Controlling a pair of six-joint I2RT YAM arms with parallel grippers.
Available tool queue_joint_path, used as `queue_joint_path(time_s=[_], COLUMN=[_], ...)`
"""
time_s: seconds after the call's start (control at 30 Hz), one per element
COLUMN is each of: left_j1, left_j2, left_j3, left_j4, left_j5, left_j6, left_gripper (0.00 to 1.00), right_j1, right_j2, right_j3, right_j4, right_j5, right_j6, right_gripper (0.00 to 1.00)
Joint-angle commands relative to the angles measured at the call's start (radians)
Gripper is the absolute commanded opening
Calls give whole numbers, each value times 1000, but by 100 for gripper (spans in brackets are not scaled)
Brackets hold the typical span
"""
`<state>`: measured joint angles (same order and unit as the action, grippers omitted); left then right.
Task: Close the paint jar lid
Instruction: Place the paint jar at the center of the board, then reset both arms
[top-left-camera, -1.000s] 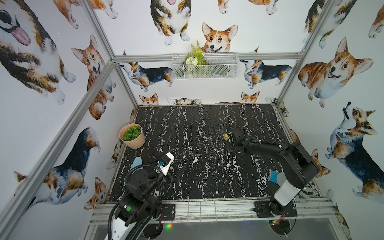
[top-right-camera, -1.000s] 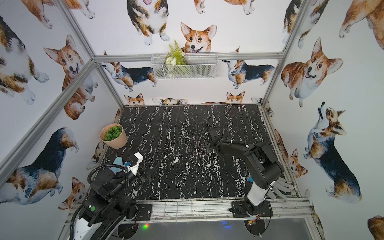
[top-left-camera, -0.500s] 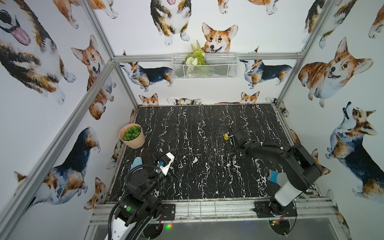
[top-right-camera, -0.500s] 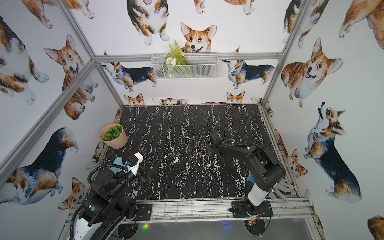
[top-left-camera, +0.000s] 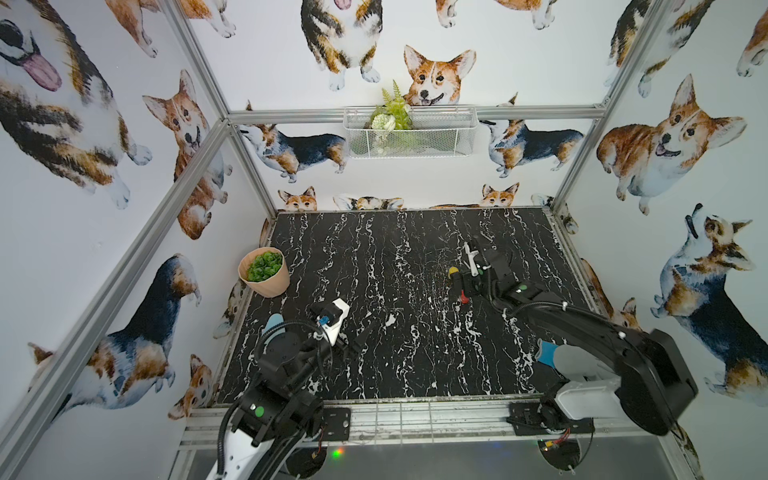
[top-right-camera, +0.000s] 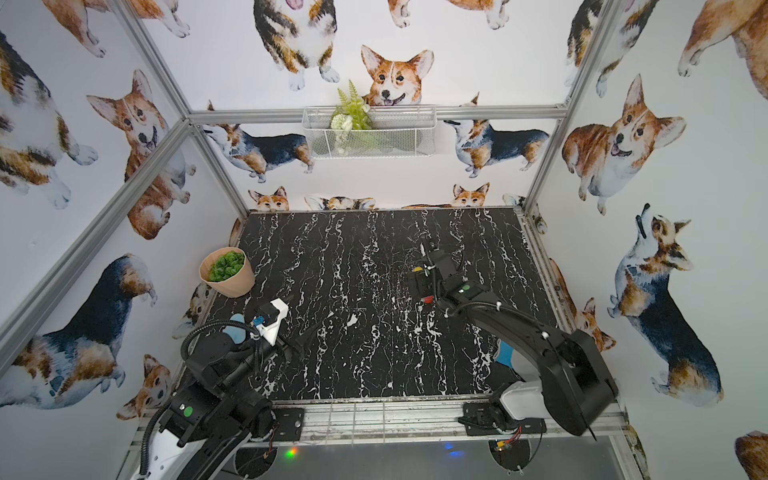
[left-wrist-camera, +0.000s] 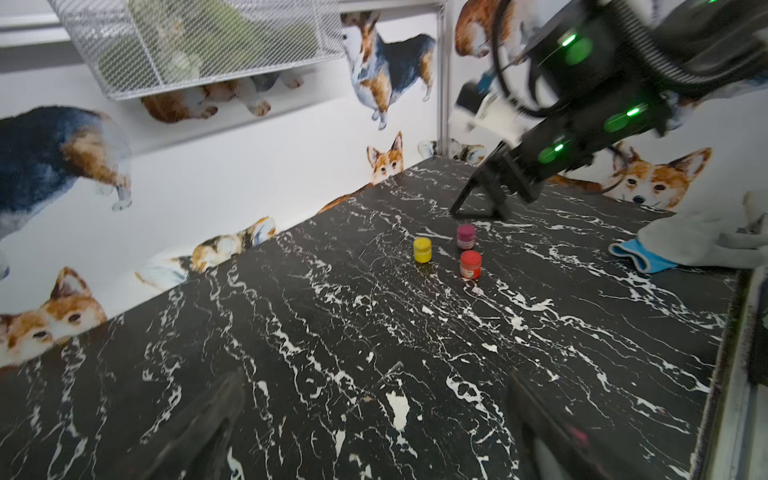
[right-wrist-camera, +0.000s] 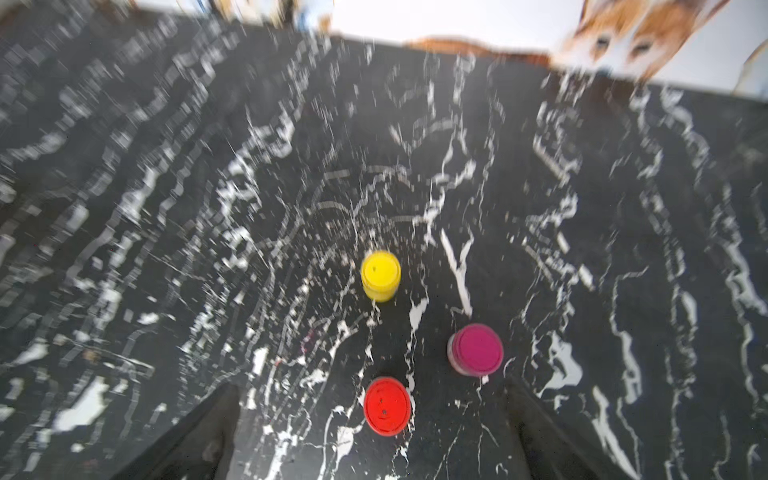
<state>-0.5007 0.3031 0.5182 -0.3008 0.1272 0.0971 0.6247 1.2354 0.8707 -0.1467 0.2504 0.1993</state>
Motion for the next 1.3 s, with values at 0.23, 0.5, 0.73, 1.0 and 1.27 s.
queue_joint_path(time_s=[0.23,0.5,0.73,1.0,1.27], left_j1=[2,180,300,366,366], left_j2=[479,915,1071,1246,1272], left_j3=[39,-138,-182,-226,-233], left_j4=[394,901,1128,1368,1422], left_j5=[-649,-560,-411,-340,-313], left_j6=[-160,-36,-30,-50,-27], left_gripper=[100,100,100,100,100], right_j1=[-352,-432,-471,-506,-584], right_j2=[-231,-145,-7,108,230], right_j3=[-164,-429,-551,-630,-566], right_j4=[204,554,783,1038,1037], right_j5=[-80,-85,-63,-117,-222], right_j6=[-28,-203,-207,-234,-179], right_gripper=[100,99,99,100,99])
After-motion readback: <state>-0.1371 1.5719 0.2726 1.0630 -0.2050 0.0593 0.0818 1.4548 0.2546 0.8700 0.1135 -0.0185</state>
